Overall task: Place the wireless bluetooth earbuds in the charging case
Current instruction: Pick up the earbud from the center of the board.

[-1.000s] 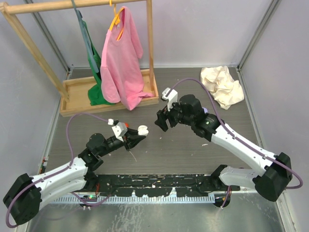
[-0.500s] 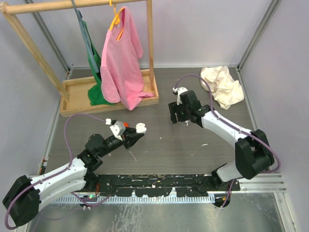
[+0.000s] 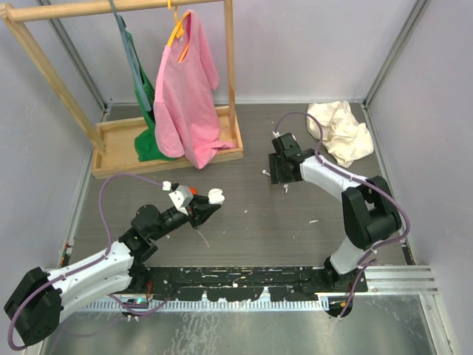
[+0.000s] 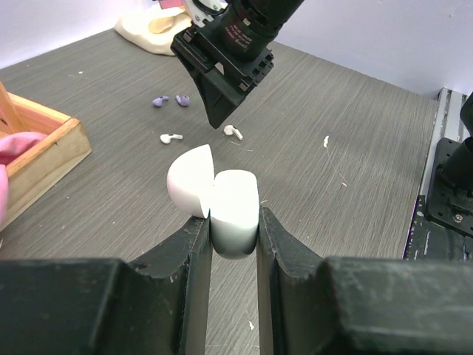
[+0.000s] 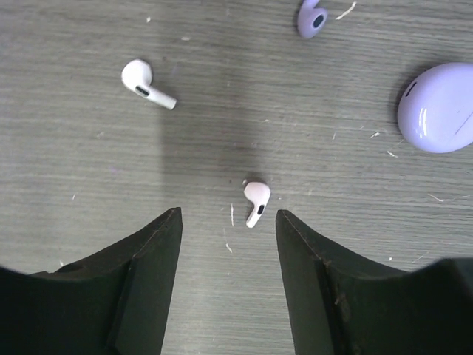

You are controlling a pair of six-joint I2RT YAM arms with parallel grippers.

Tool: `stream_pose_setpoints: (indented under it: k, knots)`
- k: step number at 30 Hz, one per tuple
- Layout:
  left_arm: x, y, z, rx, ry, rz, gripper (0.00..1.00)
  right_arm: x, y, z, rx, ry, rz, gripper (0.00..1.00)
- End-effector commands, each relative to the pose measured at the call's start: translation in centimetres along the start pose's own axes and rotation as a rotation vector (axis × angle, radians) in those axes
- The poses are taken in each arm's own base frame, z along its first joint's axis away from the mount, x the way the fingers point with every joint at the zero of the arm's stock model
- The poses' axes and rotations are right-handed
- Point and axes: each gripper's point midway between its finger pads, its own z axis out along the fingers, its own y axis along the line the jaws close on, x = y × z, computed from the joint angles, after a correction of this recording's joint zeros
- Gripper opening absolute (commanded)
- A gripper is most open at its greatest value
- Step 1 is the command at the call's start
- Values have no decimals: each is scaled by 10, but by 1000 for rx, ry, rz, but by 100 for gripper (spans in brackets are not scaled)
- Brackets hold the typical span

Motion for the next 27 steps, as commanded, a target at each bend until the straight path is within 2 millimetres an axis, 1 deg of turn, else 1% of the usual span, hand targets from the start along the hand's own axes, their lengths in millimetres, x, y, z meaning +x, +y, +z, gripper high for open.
stream_pose_setpoints:
  k: [1, 5, 18, 23, 27]
  knots:
    - [-11, -1, 2, 5, -39, 28, 0, -17, -12, 2, 83, -22, 59, 57]
    - [-11, -2, 2, 12, -36, 27, 0, -19, -14, 10, 96, -6, 67, 52]
    - [-9, -4, 4, 25, -28, 24, 0, -8, -20, 31, 104, 58, 79, 40]
    - [-8, -4, 4, 30, -25, 22, 0, 0, -24, 34, 110, 76, 89, 39]
    - [-9, -5, 5, 33, -24, 22, 0, 7, -17, 34, 59, 100, 102, 39]
